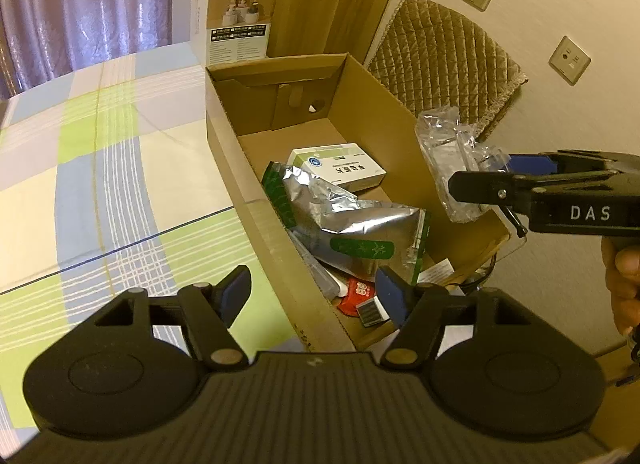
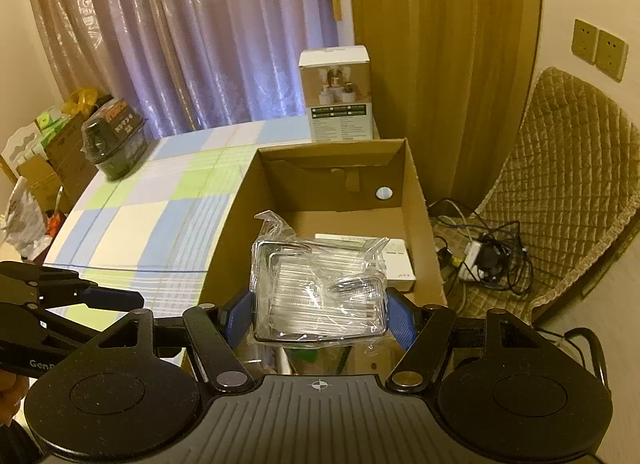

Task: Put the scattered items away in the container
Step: 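Open the left tool dropping the cable while the right tool releases the wire rack into the box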

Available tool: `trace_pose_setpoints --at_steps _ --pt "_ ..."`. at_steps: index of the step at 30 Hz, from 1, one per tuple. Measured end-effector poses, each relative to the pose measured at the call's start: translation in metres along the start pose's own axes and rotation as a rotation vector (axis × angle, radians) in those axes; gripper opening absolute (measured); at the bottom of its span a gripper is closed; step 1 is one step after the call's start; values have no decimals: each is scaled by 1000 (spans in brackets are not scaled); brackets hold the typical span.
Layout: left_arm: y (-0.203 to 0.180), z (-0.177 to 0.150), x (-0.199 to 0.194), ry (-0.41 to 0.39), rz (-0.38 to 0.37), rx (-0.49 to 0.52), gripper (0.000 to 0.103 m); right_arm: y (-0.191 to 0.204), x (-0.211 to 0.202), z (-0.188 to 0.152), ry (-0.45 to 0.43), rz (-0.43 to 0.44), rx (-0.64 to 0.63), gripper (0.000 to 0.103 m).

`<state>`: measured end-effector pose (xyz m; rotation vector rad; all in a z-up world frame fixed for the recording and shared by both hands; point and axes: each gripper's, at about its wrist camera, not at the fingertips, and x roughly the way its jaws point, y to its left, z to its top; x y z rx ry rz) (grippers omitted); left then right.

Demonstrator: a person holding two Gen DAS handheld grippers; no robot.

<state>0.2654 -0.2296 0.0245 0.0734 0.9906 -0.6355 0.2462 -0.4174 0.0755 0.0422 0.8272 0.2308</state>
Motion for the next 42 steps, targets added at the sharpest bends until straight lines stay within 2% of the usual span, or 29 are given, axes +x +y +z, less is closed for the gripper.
trace_pose_setpoints --at_steps 12,16,17,18,19,21,26,32,38,42 --pt "12 -1 -2 -3 2 -22 67 12 9 7 1 28 -5 71" --pt "15 -2 -3 -3 2 -26 67 13 10 9 -19 62 16 71" --pt "16 -2 -3 -2 3 -27 68 13 11 10 -19 71 25 73" --pt "17 -3 -3 -2 3 -29 68 13 12 10 -19 72 32 96" --pt "18 -3 -3 -1 4 -32 68 13 11 10 -32 65 37 103" --pt "20 -5 -4 -2 5 -37 68 13 8 10 -60 63 34 103" --pt "24 -9 -4 -1 10 -50 71 10 7 5 -48 46 53 103" --pt "22 -13 -8 -10 27 -56 85 1 2 -4 -41 30 93 103" --pt "15 -22 -22 -54 78 -74 101 -5 -9 -13 -29 13 131 103" --pt "10 -30 -34 -64 102 -117 102 -6 -21 -23 -13 1 146 103"
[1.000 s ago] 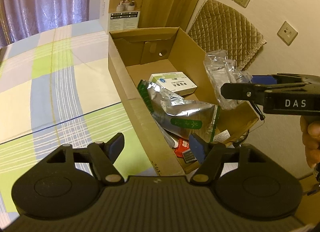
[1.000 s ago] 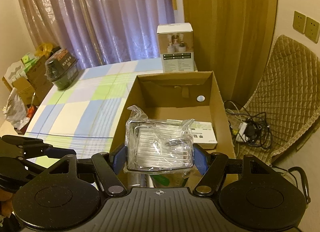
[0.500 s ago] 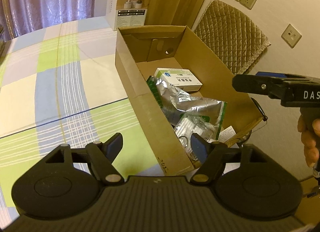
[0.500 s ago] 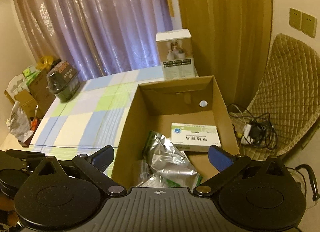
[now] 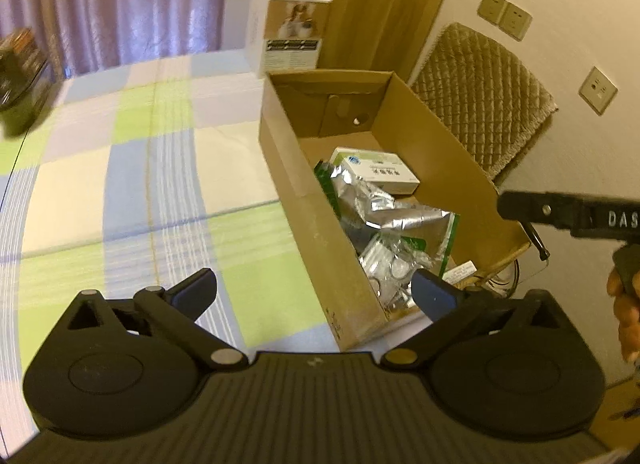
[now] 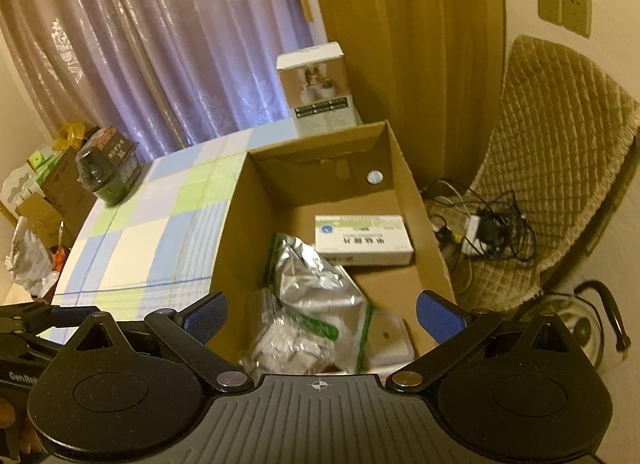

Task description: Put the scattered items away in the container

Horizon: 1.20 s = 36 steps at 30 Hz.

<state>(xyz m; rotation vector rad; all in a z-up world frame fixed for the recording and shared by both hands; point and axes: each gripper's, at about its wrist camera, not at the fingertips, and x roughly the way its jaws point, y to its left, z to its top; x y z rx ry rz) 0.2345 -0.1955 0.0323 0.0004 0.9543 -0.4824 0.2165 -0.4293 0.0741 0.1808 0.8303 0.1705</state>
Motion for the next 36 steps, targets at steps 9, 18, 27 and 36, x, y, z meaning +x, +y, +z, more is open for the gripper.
trace_pose_setpoints --at_steps 9,18,27,36 --pt "-30 -31 -39 34 25 -66 102 4 -44 -23 31 -21 -12 103" --pt "-70 -53 -86 -19 7 -89 102 15 -93 -44 27 -43 -64 103" --pt "-84 -67 -110 -21 52 -108 102 17 -130 -59 0 -70 -63 103" --pt "-90 -83 -119 -33 75 -118 102 23 -141 -75 -4 -69 -85 103"
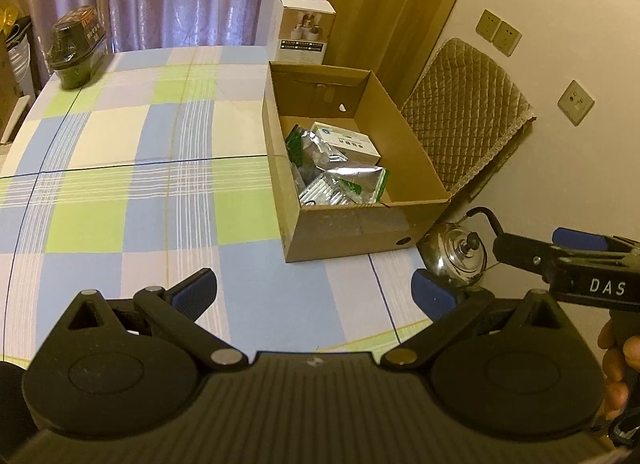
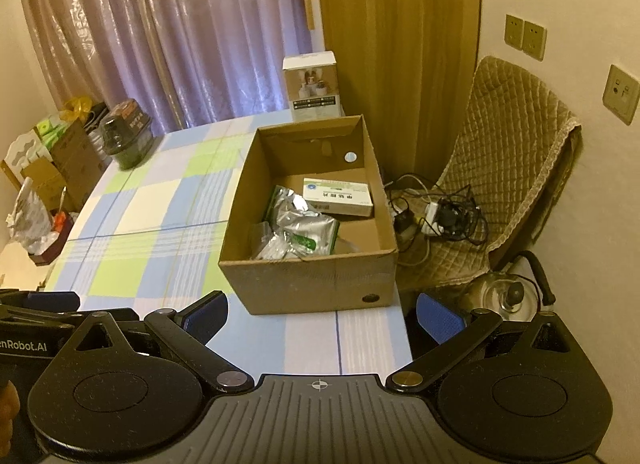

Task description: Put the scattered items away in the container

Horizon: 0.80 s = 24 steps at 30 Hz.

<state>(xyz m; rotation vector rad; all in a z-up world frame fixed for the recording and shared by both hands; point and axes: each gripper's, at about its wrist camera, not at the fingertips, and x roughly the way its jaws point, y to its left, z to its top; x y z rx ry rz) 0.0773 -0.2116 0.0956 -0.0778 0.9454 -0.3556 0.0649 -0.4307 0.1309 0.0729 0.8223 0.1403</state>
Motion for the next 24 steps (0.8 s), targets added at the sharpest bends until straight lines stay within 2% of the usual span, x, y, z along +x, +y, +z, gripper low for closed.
trace_pose_setpoints --at_steps 7,24 --pt "-2 -7 2 15 2 -1 102 0 -2 -11 14 -1 -1 103" --pt "-8 2 9 16 -26 16 102 -1 -1 -7 6 -8 -6 103"
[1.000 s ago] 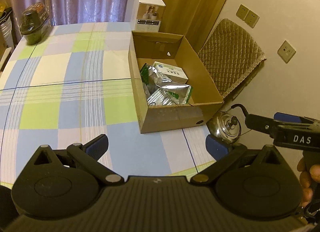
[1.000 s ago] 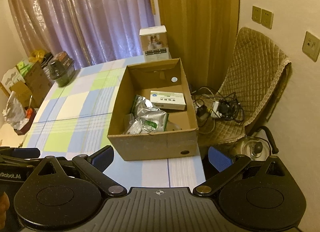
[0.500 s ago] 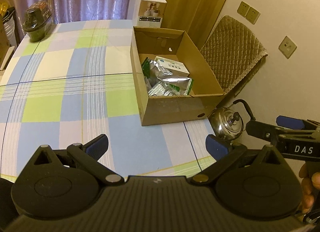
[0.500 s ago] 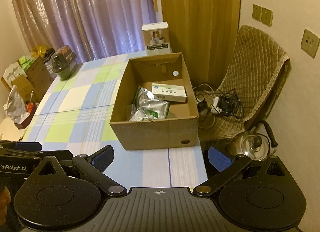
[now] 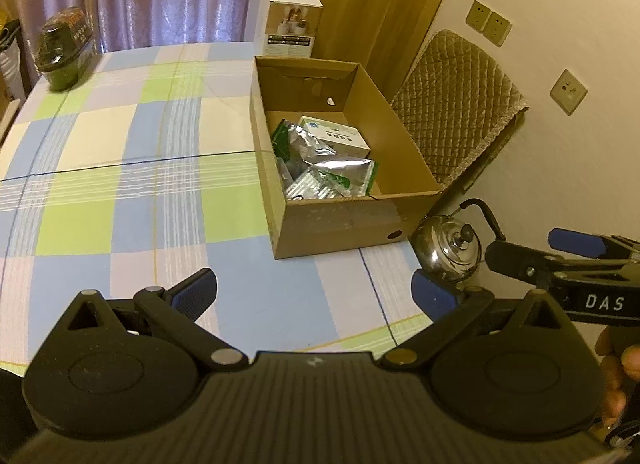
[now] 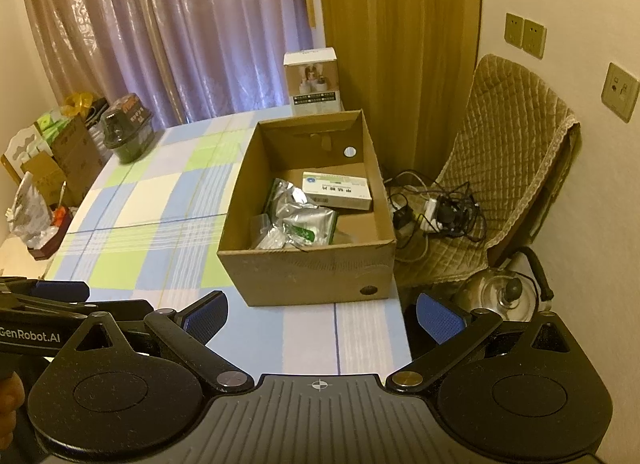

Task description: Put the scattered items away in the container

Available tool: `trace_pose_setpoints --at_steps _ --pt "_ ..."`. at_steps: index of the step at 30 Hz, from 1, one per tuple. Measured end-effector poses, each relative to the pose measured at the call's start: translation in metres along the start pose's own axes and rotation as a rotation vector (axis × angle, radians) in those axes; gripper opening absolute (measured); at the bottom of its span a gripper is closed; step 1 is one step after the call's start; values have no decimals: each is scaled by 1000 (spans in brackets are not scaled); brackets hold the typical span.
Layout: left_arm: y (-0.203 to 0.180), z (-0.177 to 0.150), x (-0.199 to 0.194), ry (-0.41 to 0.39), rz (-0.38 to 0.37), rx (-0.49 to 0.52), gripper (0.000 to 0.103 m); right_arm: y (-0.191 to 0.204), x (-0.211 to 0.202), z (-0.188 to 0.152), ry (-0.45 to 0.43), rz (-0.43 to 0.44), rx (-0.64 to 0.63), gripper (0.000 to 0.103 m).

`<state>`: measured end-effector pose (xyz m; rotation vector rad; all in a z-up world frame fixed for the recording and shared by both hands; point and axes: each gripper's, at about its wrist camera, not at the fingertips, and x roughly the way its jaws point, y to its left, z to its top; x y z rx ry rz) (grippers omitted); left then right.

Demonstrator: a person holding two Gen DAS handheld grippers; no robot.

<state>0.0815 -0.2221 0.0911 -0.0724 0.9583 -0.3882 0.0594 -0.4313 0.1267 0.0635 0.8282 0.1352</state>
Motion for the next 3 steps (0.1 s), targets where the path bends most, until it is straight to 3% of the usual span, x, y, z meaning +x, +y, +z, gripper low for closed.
trace_pose_setpoints --at_steps 3 --pt "0 0 2 -4 -9 -2 102 -1 3 -1 8 -5 3 103"
